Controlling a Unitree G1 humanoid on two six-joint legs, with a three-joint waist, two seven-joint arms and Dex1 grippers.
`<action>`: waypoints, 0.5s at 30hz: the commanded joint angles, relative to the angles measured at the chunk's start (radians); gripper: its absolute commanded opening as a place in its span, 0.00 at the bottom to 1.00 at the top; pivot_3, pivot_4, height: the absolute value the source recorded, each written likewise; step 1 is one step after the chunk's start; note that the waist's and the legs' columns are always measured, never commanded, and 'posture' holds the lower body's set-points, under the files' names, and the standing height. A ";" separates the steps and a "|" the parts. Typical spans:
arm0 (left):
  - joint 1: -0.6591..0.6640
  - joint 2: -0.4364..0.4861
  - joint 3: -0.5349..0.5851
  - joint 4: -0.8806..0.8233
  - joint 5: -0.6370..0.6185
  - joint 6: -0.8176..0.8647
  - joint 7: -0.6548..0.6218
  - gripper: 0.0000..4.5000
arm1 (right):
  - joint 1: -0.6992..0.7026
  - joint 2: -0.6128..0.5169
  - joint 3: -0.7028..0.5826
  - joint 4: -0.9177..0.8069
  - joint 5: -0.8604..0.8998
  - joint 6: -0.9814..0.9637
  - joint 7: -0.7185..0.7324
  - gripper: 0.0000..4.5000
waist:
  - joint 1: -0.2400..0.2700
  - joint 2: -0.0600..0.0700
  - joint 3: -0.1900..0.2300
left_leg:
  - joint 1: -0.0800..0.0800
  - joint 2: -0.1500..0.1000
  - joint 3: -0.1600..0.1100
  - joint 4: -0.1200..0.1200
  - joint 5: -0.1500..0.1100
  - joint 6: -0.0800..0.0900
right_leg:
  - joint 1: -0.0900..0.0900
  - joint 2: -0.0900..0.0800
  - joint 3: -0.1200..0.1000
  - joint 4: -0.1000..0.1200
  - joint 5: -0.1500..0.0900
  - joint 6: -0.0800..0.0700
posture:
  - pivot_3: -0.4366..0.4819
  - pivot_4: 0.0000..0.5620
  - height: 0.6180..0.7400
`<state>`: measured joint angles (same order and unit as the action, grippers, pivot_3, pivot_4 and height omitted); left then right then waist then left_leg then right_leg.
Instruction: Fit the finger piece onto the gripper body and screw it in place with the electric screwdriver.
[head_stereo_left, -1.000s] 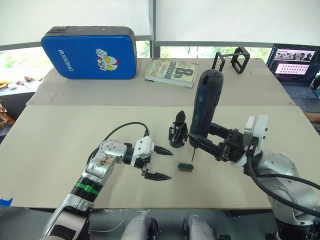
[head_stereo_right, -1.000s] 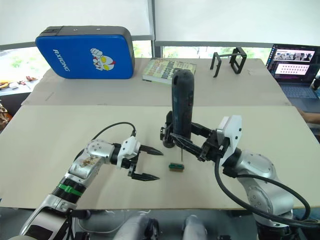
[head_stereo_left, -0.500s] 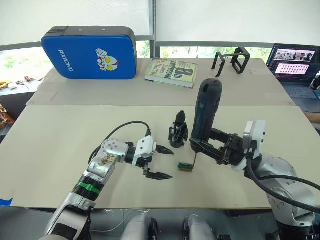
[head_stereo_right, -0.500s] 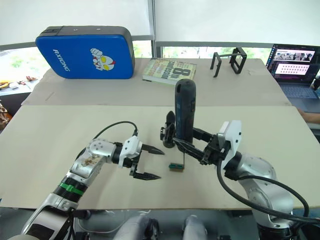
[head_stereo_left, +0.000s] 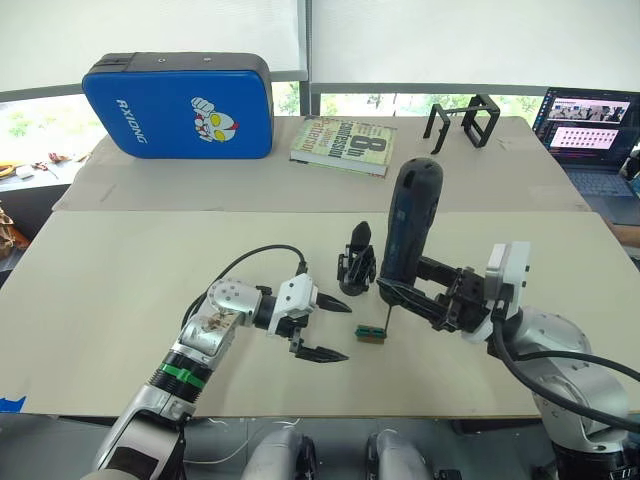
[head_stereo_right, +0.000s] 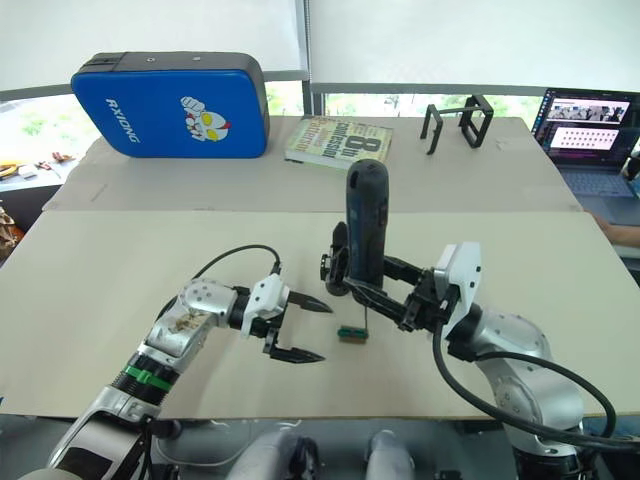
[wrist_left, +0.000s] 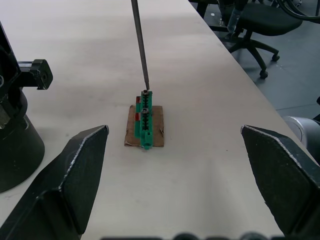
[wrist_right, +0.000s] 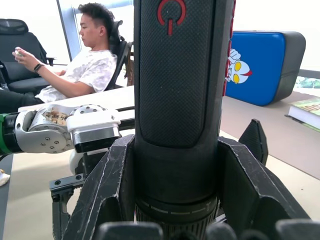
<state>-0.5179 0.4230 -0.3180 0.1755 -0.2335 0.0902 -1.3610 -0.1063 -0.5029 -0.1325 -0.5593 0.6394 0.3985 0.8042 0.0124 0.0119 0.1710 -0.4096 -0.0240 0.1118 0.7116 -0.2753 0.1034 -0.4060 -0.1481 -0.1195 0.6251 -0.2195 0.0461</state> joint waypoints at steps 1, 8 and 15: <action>-0.014 -0.003 0.002 -0.002 0.003 -0.014 0.005 1.00 | -0.021 -0.007 -0.018 -0.037 0.014 -0.042 0.000 0.41 | 0.001 0.000 0.000 | 0.000 0.000 0.000 0.000 0.000 0.000 | 0.000 0.000 0.000 0.000 0.000 0.000 | 0.48 0.27 1.00; -0.013 -0.001 0.002 -0.002 0.005 -0.017 0.008 1.00 | -0.041 -0.016 -0.022 -0.037 0.022 -0.030 -0.010 0.41 | 0.000 0.000 0.000 | 0.000 0.000 0.000 0.000 0.000 0.000 | 0.000 0.000 0.000 0.000 0.000 0.000 | 0.48 0.27 1.00; -0.012 -0.001 0.002 -0.004 0.006 -0.019 0.011 1.00 | -0.044 -0.032 -0.023 -0.043 0.038 -0.008 -0.023 0.41 | 0.000 0.000 0.000 | 0.000 0.000 0.000 0.000 0.000 0.000 | 0.000 0.000 0.000 0.000 0.000 0.000 | 0.48 0.27 1.00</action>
<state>-0.5179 0.4233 -0.3182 0.1758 -0.2321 0.0887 -1.3530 -0.1364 -0.5263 -0.1319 -0.5593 0.6474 0.4040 0.7837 0.0126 0.0119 0.1710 -0.4097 -0.0240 0.1117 0.7116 -0.2753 0.1034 -0.4060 -0.1484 -0.1196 0.6251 -0.2195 0.0462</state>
